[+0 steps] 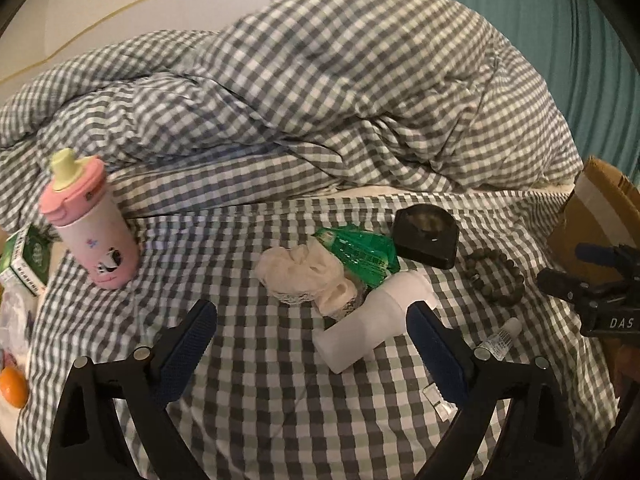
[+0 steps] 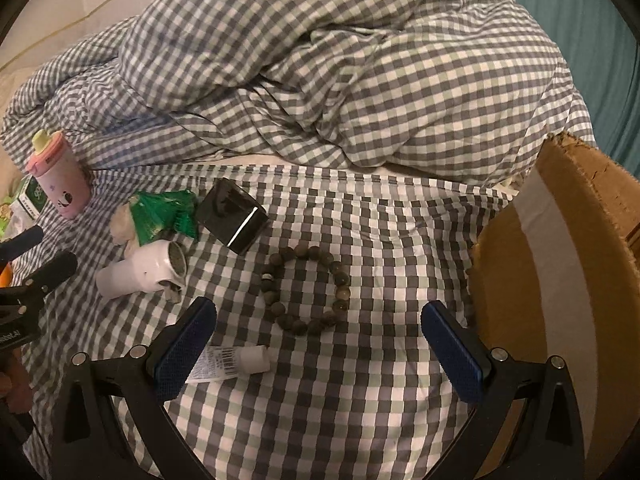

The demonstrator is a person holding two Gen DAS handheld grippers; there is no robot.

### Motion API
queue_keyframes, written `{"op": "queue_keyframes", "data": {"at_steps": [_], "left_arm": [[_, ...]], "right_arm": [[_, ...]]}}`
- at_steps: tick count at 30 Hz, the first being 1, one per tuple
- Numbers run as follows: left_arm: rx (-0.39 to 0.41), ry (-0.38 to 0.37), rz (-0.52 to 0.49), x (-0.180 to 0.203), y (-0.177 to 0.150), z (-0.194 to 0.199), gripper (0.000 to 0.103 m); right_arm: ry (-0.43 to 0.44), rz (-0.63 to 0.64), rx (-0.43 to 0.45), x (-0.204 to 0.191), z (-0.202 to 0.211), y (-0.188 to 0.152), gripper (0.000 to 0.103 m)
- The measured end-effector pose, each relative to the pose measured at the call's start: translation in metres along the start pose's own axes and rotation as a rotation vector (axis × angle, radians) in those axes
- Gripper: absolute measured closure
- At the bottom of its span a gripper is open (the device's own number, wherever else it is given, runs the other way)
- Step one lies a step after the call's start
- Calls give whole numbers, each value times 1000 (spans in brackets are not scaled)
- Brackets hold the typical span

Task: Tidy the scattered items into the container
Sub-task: 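Lower the left tool onto the white cup while the right tool reaches the bead bracelet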

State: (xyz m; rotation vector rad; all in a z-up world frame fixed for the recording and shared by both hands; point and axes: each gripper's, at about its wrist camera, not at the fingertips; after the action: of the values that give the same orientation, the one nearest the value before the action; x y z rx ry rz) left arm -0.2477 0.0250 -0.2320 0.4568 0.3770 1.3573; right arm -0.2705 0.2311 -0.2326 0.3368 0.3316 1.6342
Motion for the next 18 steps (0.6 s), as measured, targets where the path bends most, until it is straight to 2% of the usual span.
{"op": "queue_keyframes", "data": {"at_steps": [12, 15, 18], "left_arm": [[-28, -63, -66, 14, 3, -31, 8], [-47, -75, -82, 17, 2, -39, 13], [-75, -86, -94, 20, 2, -48, 23]], "right_arm": [[2, -16, -28, 9, -24, 4, 0], [8, -24, -33, 10, -28, 4, 0], [11, -27, -38, 11, -31, 3, 0]]}}
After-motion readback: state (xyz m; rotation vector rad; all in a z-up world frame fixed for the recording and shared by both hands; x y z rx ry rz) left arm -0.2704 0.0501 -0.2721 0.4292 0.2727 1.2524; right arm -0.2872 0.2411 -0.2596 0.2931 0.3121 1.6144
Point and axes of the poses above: each gripper's, at about its wrist camera, not at the fingertips, and z roughly against the way its jaws point, x to its right, y to its top, and after that the axes turned 14 degrees about -x, right-handed
